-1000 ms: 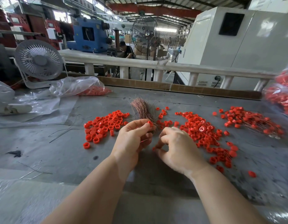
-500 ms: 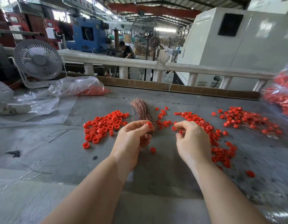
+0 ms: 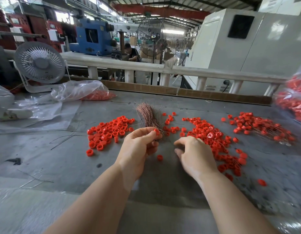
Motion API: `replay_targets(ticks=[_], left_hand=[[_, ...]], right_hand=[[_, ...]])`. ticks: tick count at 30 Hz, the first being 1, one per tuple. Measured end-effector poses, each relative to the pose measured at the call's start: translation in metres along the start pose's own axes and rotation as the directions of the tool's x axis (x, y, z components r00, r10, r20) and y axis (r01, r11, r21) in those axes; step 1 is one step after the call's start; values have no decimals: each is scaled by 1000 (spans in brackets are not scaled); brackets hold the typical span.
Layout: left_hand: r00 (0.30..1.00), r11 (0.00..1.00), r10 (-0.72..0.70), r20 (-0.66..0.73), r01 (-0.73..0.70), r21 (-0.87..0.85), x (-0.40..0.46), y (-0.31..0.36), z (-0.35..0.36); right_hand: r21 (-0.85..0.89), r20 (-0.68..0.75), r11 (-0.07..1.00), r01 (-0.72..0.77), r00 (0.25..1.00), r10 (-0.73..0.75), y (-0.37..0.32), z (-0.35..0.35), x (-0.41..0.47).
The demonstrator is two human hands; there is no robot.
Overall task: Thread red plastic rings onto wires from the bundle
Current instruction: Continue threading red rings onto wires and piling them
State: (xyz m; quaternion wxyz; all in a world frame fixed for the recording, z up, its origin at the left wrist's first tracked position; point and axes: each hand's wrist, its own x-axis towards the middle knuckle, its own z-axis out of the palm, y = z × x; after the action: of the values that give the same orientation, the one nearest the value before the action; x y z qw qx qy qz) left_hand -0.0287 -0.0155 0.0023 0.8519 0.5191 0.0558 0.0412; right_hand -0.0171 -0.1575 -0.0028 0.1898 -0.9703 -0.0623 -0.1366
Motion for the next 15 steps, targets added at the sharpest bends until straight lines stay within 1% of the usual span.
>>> replay_targets(ticks=[3,5,8,11,13,15], left_hand=[[1000,1000,-2,11,2,8,-1,0,0],[1000,1000,-6,26,6,16,-1,0,1],[999,998,-7,49,3,65,-2,0,1],[997,994,-8,75,0,107,-2,-1,1],[995,997,-20,96,14,72,-2,0,2],[991,999,-41,128,43,-11,-3,1,2]], right_hand=[[29,-29,999,33,999,-32,-1,1,0],[117,-57,992,56,997,-50,-4,1,0],[294,-136,948,124,987,-87,-8,0,1],[364,-223,906,217,965,-141,-10,-1,1],[387,-258,890,242,955,-148,-11,-1,1],[408,-287,875,262,946,-150,-11,-1,1]])
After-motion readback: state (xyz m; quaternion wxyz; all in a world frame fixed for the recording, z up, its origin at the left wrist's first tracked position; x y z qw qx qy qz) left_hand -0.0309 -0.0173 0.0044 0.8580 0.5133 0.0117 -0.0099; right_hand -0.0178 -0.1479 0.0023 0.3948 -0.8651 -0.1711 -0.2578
